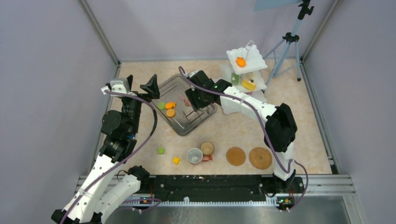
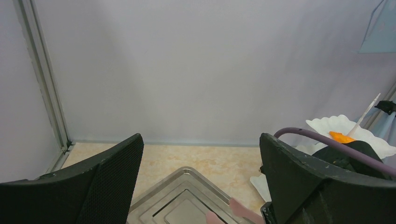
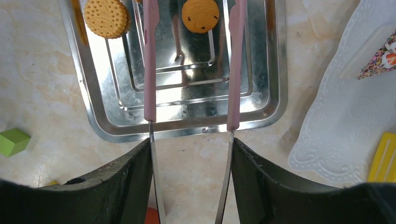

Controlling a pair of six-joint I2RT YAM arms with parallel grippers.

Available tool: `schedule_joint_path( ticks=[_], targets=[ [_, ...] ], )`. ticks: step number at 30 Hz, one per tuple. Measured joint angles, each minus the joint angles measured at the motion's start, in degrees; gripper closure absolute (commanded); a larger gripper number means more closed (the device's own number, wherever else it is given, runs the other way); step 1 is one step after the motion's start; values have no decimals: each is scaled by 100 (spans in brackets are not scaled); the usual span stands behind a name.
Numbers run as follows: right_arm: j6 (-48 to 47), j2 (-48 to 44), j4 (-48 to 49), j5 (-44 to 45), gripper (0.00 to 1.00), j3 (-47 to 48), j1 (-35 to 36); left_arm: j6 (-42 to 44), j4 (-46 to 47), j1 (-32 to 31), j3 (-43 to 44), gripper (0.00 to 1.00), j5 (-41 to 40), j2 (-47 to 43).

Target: Serve the afternoon tea

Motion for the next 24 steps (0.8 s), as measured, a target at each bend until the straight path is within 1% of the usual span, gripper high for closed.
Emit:
schedule_joint_path(
  ticks=[11, 18, 24],
  targets=[
    [-44, 415, 22, 114, 43, 0, 0, 11, -2, 4, 0, 1, 4, 2],
    [-50, 651, 31, 81, 46, 0, -26, 13, -2, 7, 0, 1, 2, 2],
    [-15, 660, 107, 0, 52, 0, -55, 11, -2, 17, 0, 1, 2, 2]
  ],
)
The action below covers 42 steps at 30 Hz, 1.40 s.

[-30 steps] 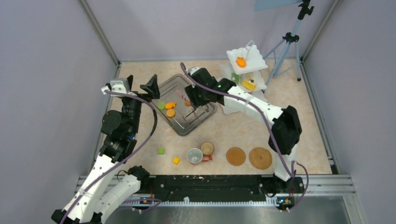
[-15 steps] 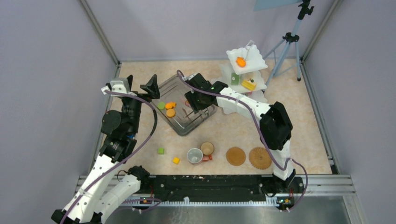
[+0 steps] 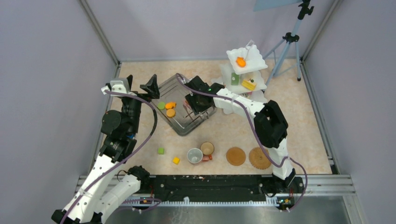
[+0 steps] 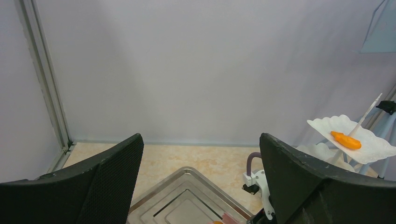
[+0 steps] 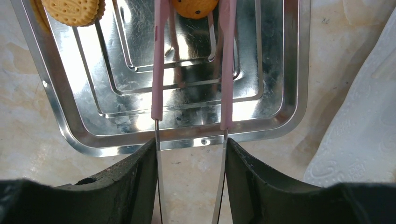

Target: Serve the afternoon tea

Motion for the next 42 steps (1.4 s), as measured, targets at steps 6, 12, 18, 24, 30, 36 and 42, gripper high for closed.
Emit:
schedule_joint_path(
  ticks=[6, 12, 18, 24, 30, 36, 42],
  targets=[
    [17, 2, 0, -37, 52, -11, -15, 0, 0, 17, 0, 1, 2, 0],
    [15, 105, 9, -37, 49, -11, -17, 0, 0, 20, 0, 1, 2, 0],
    [15, 334, -9, -44, 54, -9, -20, 0, 0, 22, 0, 1, 2, 0],
    [2, 361, -20, -76, 71, 13, -20, 0, 2, 26, 0, 1, 2, 0],
    [9, 289, -46, -81, 81, 13, -20, 0, 0, 31, 0, 1, 4, 0],
    [72, -527, -24, -90, 88, -153, -20, -2, 0, 31, 0, 1, 4, -2],
    [229, -2085, -42, 48, 88, -503, -20, -4, 0, 31, 0, 1, 7, -2]
  ],
)
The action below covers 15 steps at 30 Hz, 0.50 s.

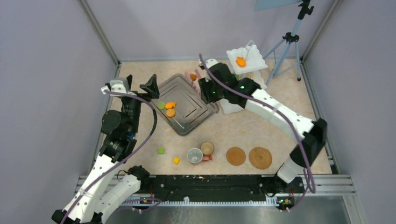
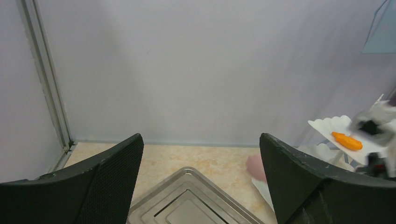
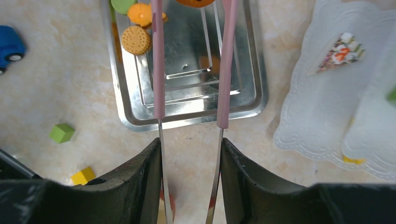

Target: Serve the afternoon tea

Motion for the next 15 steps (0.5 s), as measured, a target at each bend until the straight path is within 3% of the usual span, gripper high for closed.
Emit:
schedule_joint_path(
  ticks=[8, 15],
  targets=[
    [197, -2249, -699, 839, 89, -186, -125, -44, 0, 0, 0, 1, 26, 2],
    [129, -3392, -1182, 1036, 89, -597, -1425, -63, 0, 0, 0, 1, 48, 4]
  ],
)
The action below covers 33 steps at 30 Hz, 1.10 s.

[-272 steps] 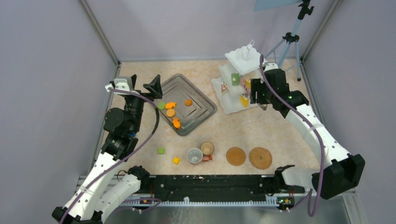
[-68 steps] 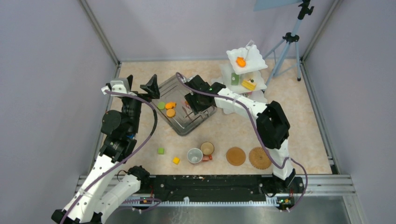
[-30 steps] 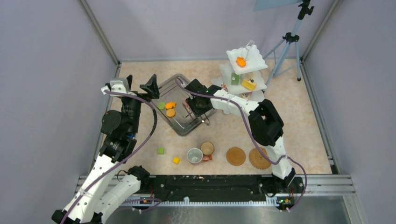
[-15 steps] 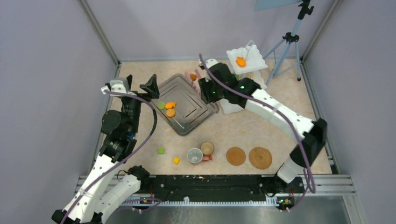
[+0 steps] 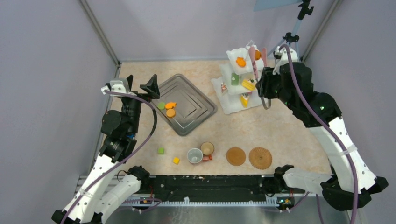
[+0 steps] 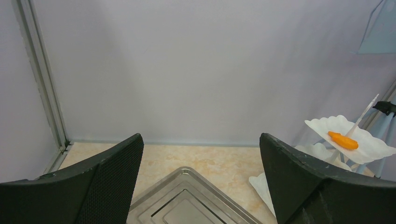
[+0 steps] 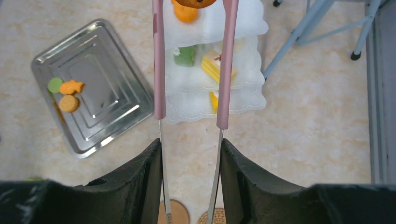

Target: Serve the afternoon tea

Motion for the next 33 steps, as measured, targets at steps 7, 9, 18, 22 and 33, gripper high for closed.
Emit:
schedule_joint_path(
  ticks=[7, 9, 18, 22, 33],
  targets=[
    [-308, 542, 118, -485, 88, -271, -1014, 0, 0, 0, 0, 1, 0, 22],
    [-365, 778, 160, -603, 86, -319, -1126, 0, -2, 0, 0, 1, -2, 39],
    [-514, 1200, 205, -721, 53, -315, -1325, 2, -2, 0, 0, 1, -2, 37],
    [-562, 1248, 149, -728, 44, -256, -1325, 2, -2, 0, 0, 1, -2, 37],
    [-577, 850, -105, -658, 47, 542, -1047, 2, -2, 0, 0, 1, 0, 37]
  ],
)
